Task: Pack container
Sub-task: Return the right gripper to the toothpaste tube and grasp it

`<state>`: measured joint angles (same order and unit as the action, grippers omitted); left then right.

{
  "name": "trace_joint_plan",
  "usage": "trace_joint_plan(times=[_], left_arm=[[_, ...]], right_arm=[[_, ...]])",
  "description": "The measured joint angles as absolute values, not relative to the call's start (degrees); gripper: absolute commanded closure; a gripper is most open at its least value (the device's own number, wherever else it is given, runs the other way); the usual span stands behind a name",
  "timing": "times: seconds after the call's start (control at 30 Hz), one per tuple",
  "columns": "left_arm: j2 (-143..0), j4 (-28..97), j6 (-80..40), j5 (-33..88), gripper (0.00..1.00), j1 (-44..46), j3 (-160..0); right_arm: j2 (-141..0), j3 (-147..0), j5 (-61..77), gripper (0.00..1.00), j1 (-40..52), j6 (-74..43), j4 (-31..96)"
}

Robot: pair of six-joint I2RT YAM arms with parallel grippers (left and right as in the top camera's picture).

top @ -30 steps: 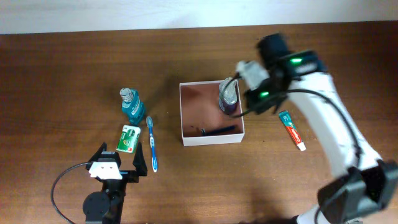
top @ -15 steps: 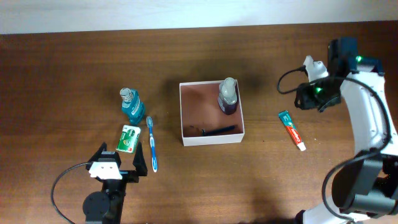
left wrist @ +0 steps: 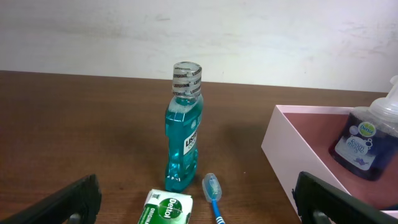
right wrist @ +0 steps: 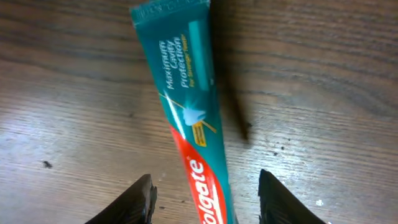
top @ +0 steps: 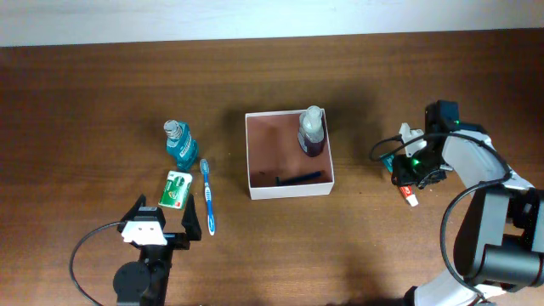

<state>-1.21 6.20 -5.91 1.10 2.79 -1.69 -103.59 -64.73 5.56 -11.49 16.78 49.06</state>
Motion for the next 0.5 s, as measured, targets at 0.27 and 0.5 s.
trace_joint_plan(times=[0.27, 0.5], left_arm=[[-1.21, 6.17, -5.91, 1.1, 0.0, 2.79, -1.69], [-1.21, 6.17, -5.91, 1.1, 0.0, 2.79, -1.69]], right_arm=[[-103.61, -62.48, 4.56, 0.59, -11.49, 16.73, 47.44], [-104.31, -60.93, 3.92, 0.85, -11.49, 16.88, 44.1]])
